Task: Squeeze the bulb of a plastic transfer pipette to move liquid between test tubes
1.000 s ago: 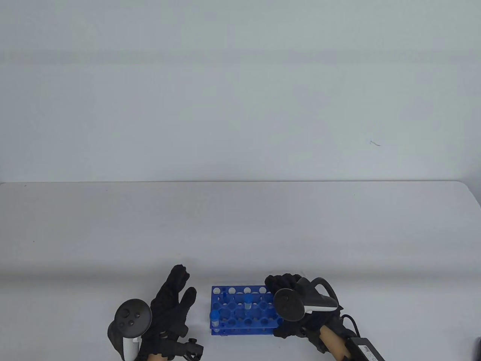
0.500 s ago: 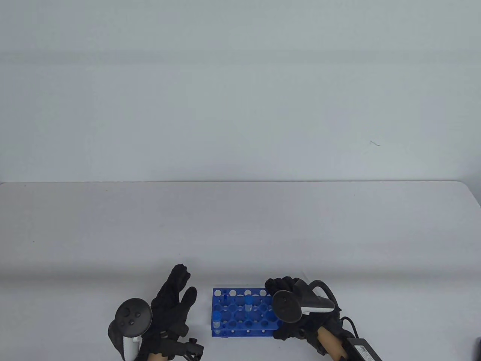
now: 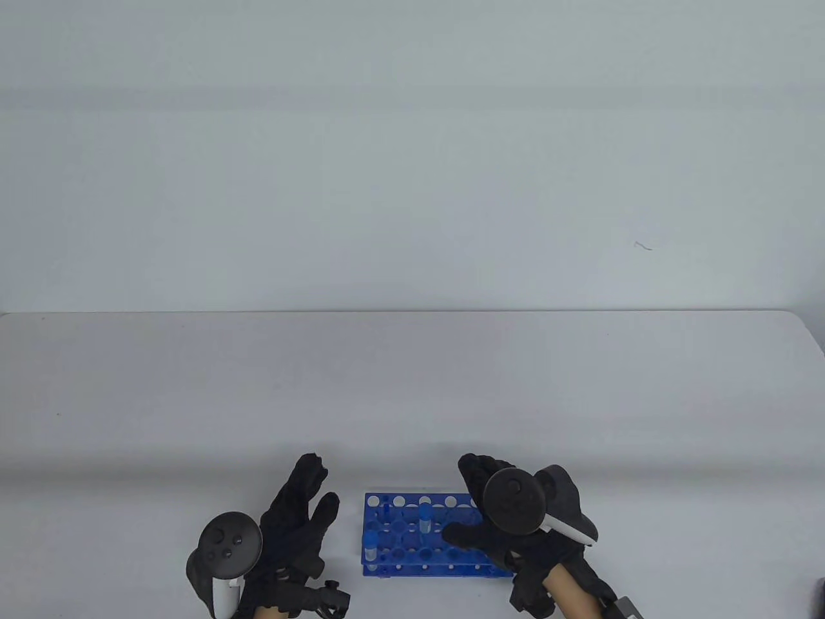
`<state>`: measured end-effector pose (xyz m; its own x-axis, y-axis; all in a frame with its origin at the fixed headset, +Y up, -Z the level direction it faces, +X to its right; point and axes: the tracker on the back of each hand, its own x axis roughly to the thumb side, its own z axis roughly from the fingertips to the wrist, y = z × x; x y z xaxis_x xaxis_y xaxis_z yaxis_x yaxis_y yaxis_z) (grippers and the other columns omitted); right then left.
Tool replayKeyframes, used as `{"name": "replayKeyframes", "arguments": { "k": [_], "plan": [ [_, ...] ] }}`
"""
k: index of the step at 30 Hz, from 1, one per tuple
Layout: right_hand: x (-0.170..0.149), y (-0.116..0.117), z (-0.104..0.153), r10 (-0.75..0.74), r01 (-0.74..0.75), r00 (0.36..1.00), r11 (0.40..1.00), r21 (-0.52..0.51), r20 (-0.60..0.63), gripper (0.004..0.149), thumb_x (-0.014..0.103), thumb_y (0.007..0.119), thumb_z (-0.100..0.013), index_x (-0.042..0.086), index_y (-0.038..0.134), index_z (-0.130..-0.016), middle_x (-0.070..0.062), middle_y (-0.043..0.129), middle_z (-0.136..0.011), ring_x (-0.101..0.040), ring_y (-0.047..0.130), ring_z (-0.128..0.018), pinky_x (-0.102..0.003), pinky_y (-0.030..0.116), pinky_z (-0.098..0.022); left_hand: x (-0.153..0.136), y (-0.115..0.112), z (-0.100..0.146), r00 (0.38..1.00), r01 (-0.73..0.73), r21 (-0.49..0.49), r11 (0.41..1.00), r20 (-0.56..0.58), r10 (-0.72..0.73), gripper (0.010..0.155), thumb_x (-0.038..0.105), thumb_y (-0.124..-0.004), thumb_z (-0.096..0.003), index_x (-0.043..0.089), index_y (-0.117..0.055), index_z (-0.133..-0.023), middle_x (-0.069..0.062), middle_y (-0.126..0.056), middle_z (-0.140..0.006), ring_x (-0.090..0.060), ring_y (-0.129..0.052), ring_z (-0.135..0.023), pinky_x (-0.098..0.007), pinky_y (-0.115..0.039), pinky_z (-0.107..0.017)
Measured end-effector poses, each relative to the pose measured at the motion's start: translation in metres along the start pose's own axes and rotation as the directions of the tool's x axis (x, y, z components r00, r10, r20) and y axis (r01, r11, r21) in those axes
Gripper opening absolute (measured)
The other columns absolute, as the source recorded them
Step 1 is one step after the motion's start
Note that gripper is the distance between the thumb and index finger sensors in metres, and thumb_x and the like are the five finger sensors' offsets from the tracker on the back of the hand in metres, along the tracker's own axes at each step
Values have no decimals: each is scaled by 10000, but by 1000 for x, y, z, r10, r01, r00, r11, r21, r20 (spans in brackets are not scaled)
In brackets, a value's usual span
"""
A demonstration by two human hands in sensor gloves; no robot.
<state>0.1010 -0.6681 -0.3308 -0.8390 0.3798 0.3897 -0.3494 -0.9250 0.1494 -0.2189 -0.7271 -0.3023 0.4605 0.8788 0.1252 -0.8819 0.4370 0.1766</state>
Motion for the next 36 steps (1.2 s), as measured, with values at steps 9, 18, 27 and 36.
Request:
{"name": "replayKeyframes", "arguments": {
  "k": [9, 18, 27, 36],
  "plan": [
    [10, 42, -27, 106, -85, 973, 990, 108, -206, 858, 525, 856, -331, 35, 609, -991, -202, 663, -838, -447, 690, -709, -577, 582, -528, 3, -1, 4, 1000, 15, -4, 1000, 18, -15, 822, 636, -662, -433, 263, -488, -1144, -68, -673, -1164, -333, -694, -1031, -568, -581, -788],
    [11, 64, -28, 89, -93, 977, 996, -12, -192, 691, 498, 876, -317, 135, 759, -894, -108, 733, -707, -375, 754, -613, -547, 622, -489, 4, -1, 4, 1000, 7, -9, 1000, 25, -6, 821, 637, -662, -434, 263, -489, -1144, -68, -672, -1165, -333, -694, -1032, -569, -579, -789],
    [11, 77, -26, 68, -90, 977, 991, -96, -204, 529, 455, 880, -327, 211, 836, -794, -65, 771, -653, -340, 788, -578, -535, 647, -476, 7, -3, 5, 998, 26, -8, 1000, 50, -25, 813, 627, -667, -437, 263, -494, -1143, -72, -673, -1164, -339, -687, -1032, -572, -571, -791],
    [10, 78, -23, 95, -124, 973, 984, -125, -211, 494, 479, 882, -308, 276, 845, -757, -20, 796, -642, -298, 813, -575, -501, 672, -482, 99, -47, 12, 641, 650, 73, 756, 483, -597, 683, 580, -722, -435, 435, -587, -1088, 59, -728, -1139, -240, -680, -1023, -478, -554, -820]
  ]
}}
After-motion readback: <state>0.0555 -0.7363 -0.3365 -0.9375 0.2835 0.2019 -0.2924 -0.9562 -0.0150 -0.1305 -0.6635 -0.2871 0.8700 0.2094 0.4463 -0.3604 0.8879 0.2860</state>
